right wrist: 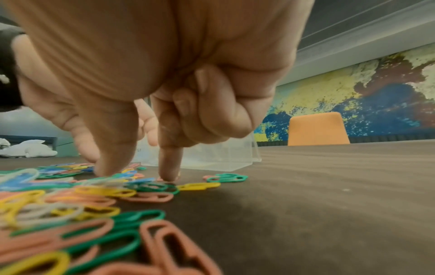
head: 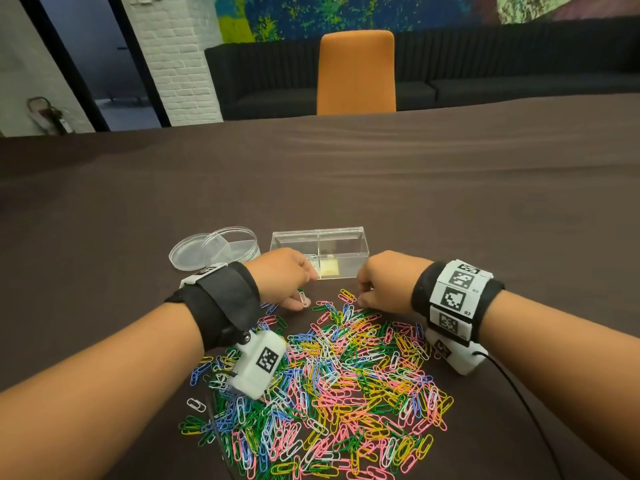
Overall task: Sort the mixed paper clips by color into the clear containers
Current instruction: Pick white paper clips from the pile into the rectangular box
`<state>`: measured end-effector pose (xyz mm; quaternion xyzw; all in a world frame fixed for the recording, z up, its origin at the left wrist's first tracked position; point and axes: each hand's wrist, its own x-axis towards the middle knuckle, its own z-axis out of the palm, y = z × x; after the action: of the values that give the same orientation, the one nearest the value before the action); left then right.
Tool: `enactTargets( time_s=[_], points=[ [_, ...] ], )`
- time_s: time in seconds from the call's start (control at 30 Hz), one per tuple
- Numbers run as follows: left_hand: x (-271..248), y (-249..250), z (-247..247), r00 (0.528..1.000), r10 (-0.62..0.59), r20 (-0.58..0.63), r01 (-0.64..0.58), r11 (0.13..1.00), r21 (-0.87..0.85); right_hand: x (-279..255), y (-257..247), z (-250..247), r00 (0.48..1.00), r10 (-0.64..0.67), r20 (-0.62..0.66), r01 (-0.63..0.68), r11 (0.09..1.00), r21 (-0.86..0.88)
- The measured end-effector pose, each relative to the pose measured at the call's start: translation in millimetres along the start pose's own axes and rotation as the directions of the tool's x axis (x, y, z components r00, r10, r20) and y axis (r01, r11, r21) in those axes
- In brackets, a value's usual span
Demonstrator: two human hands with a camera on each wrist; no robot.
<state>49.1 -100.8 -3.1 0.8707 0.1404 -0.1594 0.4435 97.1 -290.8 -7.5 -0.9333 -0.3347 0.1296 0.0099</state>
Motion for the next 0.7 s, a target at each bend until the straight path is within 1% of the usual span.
enactTargets(
  time_s=[0.07,0.17,0.33,0.4,0.47,0.6,0.67,0.7],
  points=[
    [0.2,-1.4,-2.9,1.0,-0.022,-0.009,0.022,0.999,-0.045,3.0,-8.4,1.8,1.0,-0.006,0.027,0.006,1.0,-0.002],
    [-0.4,-4.4,-12.5,0.996,-0.085,0.004,0.085,0.981,-0.177,7.6,-18.8,4.4,0.998,0.016,0.067,-0.016,1.0,0.0],
    [-0.5,-9.3,-29.7,0.998,-0.069,0.0,0.068,0.982,-0.177,14.7,-23.2,2.0,0.989,-0.013,0.149,0.007,0.999,0.044],
    [-0.6,-10.7,-35.3,0.998,-0.056,0.004,0.056,0.982,-0.18,16.1,-22.9,0.5,0.988,-0.016,0.154,0.0,0.995,0.104],
    [-3.0,-10.6,-39.6,0.998,-0.051,0.042,0.058,0.981,-0.186,16.6,-22.6,-0.5,0.991,-0.014,0.136,-0.009,0.985,0.17],
    [-7.9,-12.6,-44.7,0.986,-0.07,0.152,0.105,0.966,-0.235,19.8,-20.9,2.1,0.991,-0.038,0.128,0.012,0.98,0.197],
    [-8.5,-15.9,-46.2,0.977,-0.085,0.197,0.147,0.934,-0.325,21.3,-20.0,3.4,0.99,-0.045,0.132,0.015,0.975,0.22],
    [-9.0,-18.1,-46.7,0.97,-0.097,0.224,0.18,0.904,-0.388,21.4,-18.7,3.7,0.989,-0.048,0.137,0.014,0.972,0.236]
  ],
)
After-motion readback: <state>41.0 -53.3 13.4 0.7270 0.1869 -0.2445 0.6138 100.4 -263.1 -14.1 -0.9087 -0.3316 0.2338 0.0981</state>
